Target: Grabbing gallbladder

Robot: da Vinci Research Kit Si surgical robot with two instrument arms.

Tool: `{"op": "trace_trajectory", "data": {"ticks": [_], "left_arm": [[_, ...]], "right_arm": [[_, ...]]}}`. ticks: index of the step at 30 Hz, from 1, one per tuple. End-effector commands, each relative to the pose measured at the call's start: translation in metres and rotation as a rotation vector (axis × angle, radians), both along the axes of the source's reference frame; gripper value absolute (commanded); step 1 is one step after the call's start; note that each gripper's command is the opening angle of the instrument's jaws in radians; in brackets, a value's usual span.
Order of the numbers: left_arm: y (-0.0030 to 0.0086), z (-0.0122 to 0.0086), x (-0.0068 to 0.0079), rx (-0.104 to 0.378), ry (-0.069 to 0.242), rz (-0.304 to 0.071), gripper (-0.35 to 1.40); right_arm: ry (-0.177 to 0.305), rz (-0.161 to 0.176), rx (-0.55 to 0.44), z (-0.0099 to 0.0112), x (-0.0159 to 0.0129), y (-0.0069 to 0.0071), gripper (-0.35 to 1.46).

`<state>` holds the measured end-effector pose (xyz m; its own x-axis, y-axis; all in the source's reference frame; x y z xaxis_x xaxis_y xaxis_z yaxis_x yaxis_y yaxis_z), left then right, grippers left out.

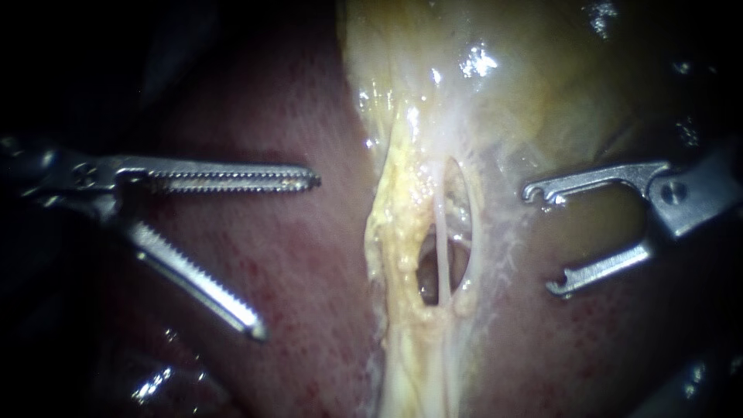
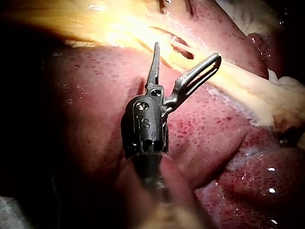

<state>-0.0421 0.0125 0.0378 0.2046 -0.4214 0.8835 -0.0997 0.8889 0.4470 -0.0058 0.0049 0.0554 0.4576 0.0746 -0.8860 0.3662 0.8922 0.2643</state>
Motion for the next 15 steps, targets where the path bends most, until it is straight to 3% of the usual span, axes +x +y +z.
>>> {"op": "trace_trajectory", "data": {"ticks": [1, 8, 15], "left_arm": [[0.0000, -0.0001, 0.0000, 0.000, 0.000, 0.000, 0.99], [0.0009, -0.0006, -0.0007, 0.018, -0.003, -0.002, 0.99], [0.0019, -0.0003, -0.0021, 0.111, 0.100, -0.066, 0.96]], "right_arm": [[0.000, 0.000, 0.000, 0.0000, 0.0000, 0.0000, 0.58], [0.000, 0.000, 0.000, 0.0000, 0.0000, 0.0000, 0.58], [-0.003, 0.002, 0.004, 0.0000, 0.0000, 0.0000, 0.58]]}}
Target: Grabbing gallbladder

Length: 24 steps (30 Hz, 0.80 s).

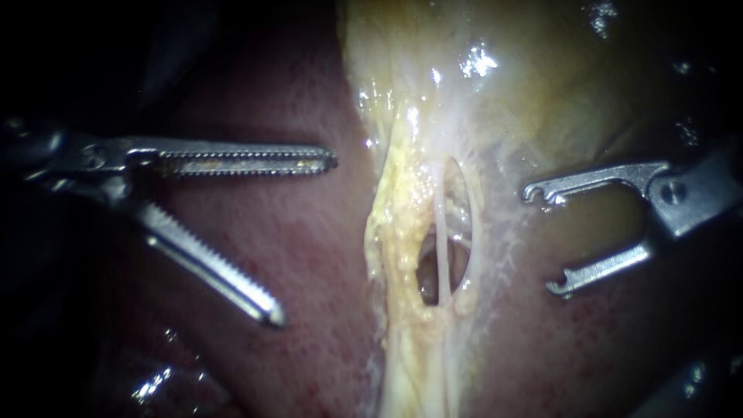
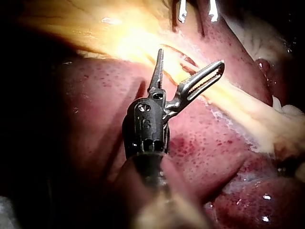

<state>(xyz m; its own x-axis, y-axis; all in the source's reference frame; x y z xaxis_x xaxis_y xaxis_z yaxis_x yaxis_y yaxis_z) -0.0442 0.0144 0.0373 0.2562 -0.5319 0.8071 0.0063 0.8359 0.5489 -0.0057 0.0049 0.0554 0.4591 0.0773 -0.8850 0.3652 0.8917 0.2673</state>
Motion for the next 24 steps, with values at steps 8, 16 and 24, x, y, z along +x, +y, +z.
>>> {"op": "trace_trajectory", "data": {"ticks": [8, 16, 24], "left_arm": [[0.0011, 0.0022, -0.0020, 0.120, 0.130, -0.064, 0.91], [0.0016, 0.0032, -0.0035, 0.254, 0.248, -0.127, 0.74], [0.0020, 0.0039, -0.0047, 0.298, 0.301, -0.160, 0.57]], "right_arm": [[-0.001, 0.001, 0.002, 0.0000, 0.0000, 0.0000, 0.58], [-0.004, 0.003, 0.006, 0.0000, -0.0001, 0.0000, 0.58], [-0.007, 0.006, 0.011, 0.0000, -0.0001, 0.0000, 0.58]]}}
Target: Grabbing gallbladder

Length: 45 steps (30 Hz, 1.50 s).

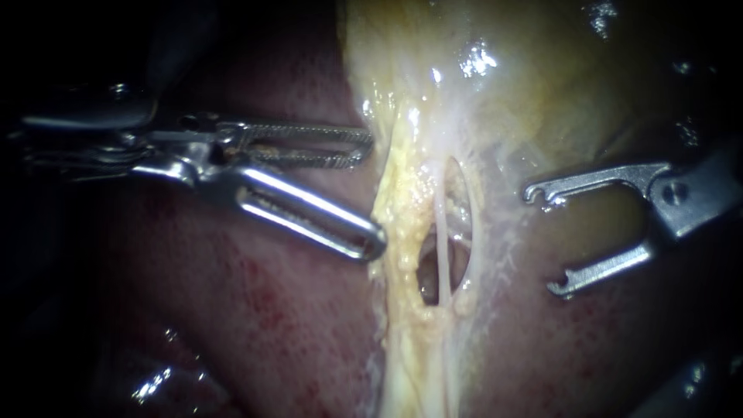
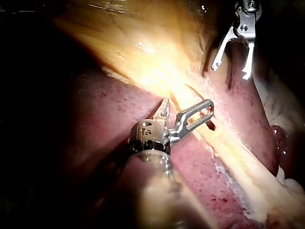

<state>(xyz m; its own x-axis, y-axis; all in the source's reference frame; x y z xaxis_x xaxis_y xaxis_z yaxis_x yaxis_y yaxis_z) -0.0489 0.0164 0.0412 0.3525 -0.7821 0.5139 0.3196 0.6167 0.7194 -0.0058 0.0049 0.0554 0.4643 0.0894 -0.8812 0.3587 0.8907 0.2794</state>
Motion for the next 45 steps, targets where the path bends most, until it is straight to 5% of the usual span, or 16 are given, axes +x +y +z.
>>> {"op": "trace_trajectory", "data": {"ticks": [1, 13, 22, 45], "left_arm": [[0.0001, 0.0001, -0.0002, 0.009, 0.004, -0.006, 0.54], [0.0005, 0.0012, -0.0009, 0.020, 0.040, -0.019, 0.24], [0.0005, 0.0016, -0.0002, 0.022, 0.059, -0.018, -0.35], [0.0001, 0.0009, 0.0002, 0.021, 0.072, -0.023, -0.35]], "right_arm": [[0.000, 0.000, 0.000, 0.0000, 0.0000, 0.0000, 0.58], [0.000, 0.000, 0.000, 0.0000, -0.0001, 0.0000, 0.58], [0.000, 0.000, 0.000, 0.0000, -0.0001, 0.0000, 0.58], [-0.003, 0.002, 0.005, 0.0000, -0.0001, 0.0000, 0.58]]}}
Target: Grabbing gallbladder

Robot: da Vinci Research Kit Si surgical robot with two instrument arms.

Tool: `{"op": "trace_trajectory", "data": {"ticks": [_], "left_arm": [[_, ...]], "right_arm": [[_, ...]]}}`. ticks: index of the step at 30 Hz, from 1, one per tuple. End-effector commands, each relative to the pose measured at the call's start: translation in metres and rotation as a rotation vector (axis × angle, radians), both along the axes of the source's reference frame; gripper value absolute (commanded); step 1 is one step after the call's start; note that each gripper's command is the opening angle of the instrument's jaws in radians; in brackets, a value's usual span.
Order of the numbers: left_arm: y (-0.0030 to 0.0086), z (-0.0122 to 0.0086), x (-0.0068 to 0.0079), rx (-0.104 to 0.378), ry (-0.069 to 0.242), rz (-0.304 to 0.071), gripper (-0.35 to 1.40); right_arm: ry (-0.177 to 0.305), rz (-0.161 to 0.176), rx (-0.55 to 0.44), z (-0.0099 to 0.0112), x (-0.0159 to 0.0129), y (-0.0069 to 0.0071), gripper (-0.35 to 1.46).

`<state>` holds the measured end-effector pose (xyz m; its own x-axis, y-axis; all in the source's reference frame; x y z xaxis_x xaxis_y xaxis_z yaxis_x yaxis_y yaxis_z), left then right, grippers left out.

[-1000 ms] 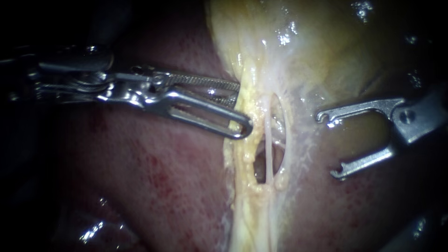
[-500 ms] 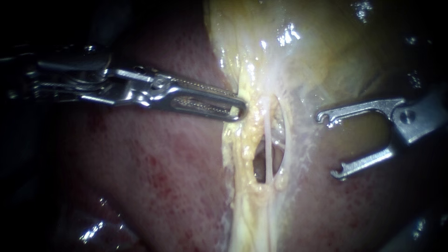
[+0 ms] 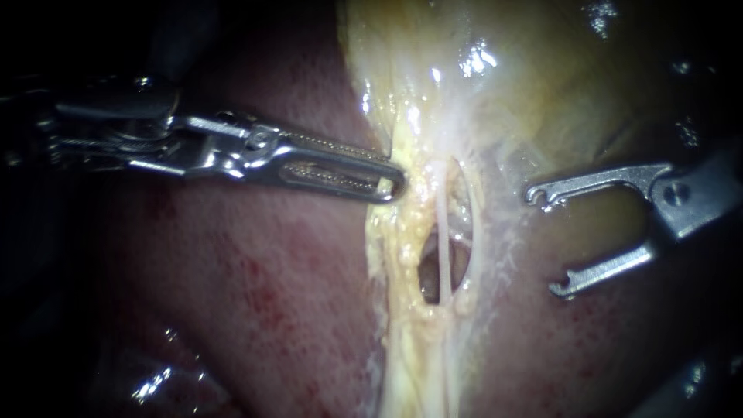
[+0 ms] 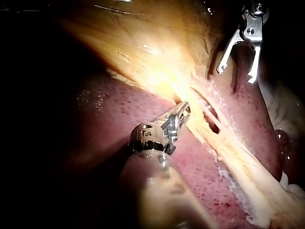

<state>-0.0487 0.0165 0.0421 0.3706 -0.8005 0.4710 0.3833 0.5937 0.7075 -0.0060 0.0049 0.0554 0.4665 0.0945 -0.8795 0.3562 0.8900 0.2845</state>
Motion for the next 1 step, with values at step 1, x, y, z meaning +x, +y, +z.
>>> {"op": "trace_trajectory", "data": {"ticks": [1], "left_arm": [[0.0000, 0.0000, 0.0000, 0.000, 0.001, -0.002, -0.35]], "right_arm": [[0.000, 0.000, 0.000, 0.0000, 0.0000, 0.0000, 0.58]]}}
